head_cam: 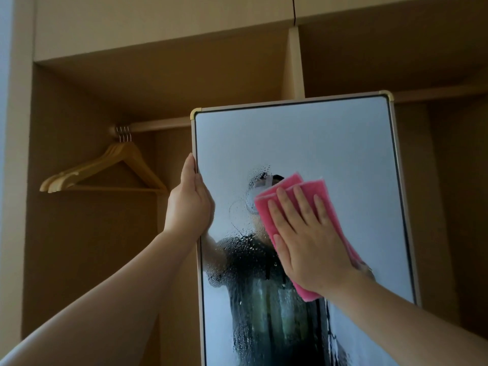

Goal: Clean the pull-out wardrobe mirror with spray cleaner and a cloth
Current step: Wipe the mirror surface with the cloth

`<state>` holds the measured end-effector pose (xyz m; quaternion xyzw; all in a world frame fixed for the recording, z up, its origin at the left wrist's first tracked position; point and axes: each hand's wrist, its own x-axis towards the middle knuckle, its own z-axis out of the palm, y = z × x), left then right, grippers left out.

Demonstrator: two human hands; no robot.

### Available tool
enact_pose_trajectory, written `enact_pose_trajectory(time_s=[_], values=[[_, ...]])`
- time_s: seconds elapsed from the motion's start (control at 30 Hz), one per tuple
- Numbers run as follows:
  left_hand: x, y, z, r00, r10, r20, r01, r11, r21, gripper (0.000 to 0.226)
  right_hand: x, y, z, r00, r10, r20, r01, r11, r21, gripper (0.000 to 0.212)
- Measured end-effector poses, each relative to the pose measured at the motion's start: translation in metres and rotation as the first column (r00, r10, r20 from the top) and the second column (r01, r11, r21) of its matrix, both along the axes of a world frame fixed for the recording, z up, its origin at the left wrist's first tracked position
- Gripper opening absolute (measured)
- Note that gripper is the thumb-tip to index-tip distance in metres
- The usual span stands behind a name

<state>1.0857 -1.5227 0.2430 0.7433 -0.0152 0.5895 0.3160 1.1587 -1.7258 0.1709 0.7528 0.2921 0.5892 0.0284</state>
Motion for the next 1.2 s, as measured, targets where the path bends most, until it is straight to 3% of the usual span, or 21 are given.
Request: enact_pose_trajectory(time_s=[0.33, 0.83, 1.2], values=[[-0.006, -0.006, 0.001, 1.0, -0.007, -0.008, 0.007, 1.0, -0.002, 0.047, -0.003, -0.001, 0.023, 0.999, 0.047, 0.016, -0.046, 0.998, -0.053, 0.057], [0.002, 0.002, 0.0, 1.0, 0.021, 0.004, -0.021, 1.0, 0.006, 0.048, -0.01, 0.027, 0.153, 0.997, -0.018, 0.075, 0.016, 0.999, 0.037, 0.056], [0.001, 0.002, -0.001, 0.999, 0.01, 0.031, -0.011, 1.0, 0.022, 0.048, -0.009, 0.034, 0.141, 0.994, -0.039, 0.098, 0.033, 0.998, 0.059, 0.058]])
